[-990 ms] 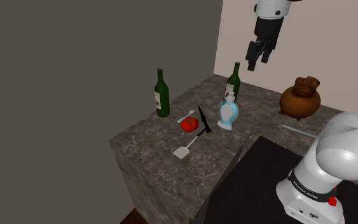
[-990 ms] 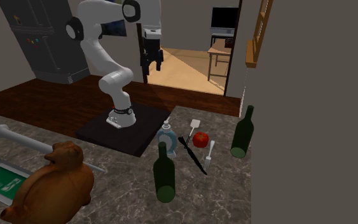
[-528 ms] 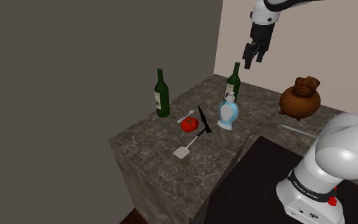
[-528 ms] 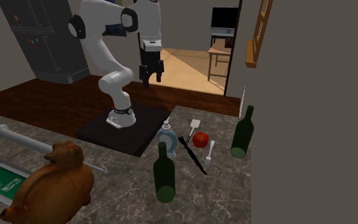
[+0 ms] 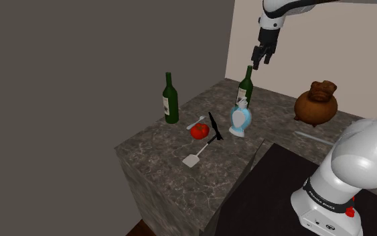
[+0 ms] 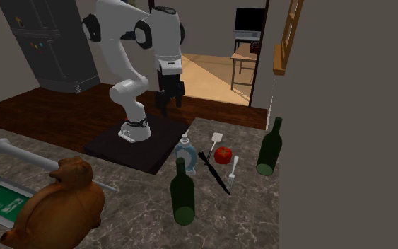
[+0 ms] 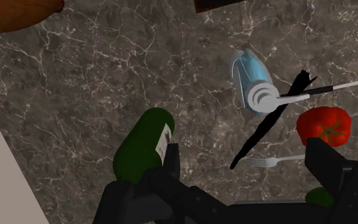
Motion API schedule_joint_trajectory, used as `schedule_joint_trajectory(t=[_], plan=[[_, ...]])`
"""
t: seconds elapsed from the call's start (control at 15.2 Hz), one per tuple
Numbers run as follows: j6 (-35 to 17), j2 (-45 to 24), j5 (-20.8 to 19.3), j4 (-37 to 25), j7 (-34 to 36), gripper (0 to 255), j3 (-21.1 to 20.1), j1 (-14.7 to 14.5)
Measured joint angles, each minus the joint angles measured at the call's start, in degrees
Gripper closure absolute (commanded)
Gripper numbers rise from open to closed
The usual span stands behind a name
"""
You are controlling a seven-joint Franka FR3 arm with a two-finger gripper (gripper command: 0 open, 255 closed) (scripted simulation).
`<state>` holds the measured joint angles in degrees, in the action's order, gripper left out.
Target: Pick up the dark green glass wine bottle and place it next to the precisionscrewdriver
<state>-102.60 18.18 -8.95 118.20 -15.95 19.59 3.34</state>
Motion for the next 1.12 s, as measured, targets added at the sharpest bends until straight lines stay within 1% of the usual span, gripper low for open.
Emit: schedule_joint_trajectory(t=[0.2,0.53,0.79,0.92,0.99,1.12], plan=[[-2.01,-6.13,1.94,-4.25,-3.97,0,2.84,0.35],[-3.77,-17.34,7.12,-13.19,-11.21,0,6.74,1.89],[-3.79,-26.45,12.19,-21.24,-16.48,0,8.37,4.32],[-2.67,-32.01,15.22,-27.20,-19.08,0,8.71,6.30],[-2.35,-33.93,16.21,-29.18,-19.86,0,8.69,7.02],[-3.08,-35.10,16.90,-29.48,-20.65,0,8.69,7.60]])
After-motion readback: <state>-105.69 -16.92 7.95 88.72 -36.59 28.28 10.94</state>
